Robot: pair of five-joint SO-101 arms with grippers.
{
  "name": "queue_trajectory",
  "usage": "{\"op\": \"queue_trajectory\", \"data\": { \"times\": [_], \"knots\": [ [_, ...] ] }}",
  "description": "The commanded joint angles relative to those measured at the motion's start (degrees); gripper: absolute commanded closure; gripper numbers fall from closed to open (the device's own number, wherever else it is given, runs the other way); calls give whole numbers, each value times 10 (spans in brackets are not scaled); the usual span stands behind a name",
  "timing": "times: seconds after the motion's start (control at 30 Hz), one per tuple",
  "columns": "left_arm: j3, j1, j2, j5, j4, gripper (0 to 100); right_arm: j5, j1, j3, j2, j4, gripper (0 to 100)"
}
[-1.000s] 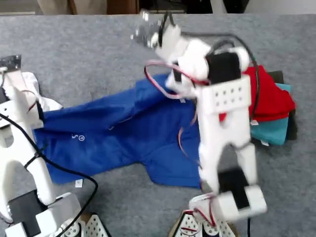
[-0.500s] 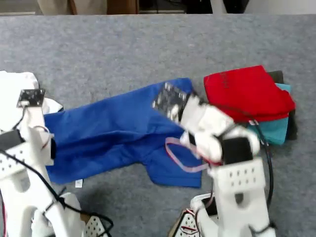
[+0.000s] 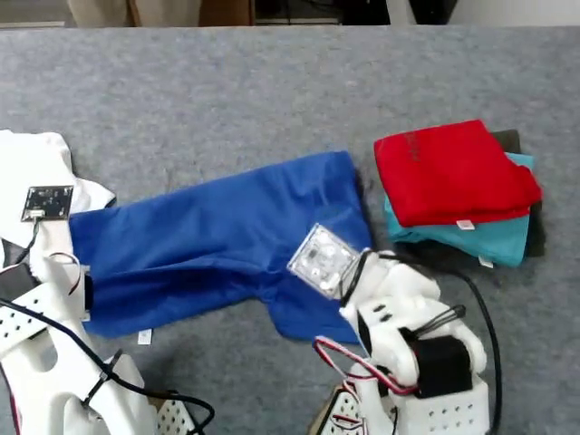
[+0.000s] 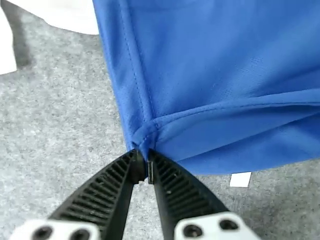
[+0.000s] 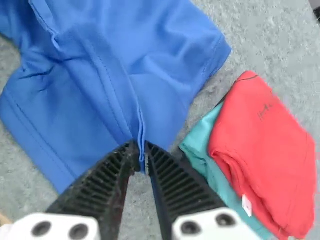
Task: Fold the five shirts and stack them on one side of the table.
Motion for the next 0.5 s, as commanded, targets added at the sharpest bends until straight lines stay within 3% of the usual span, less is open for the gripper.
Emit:
{"op": "queue_trajectory", "data": {
  "times": [0.0,0.17,0.47],
  "knots": [
    [0,-5,-11,-4,3,982,48,8,3,-5,18,997],
    [-5,17,-16,-43,66,982,74,7,5,-8,33,997],
    [4,16,-16,-114,77,982,133,7,4,-9,68,997]
  ]
}}
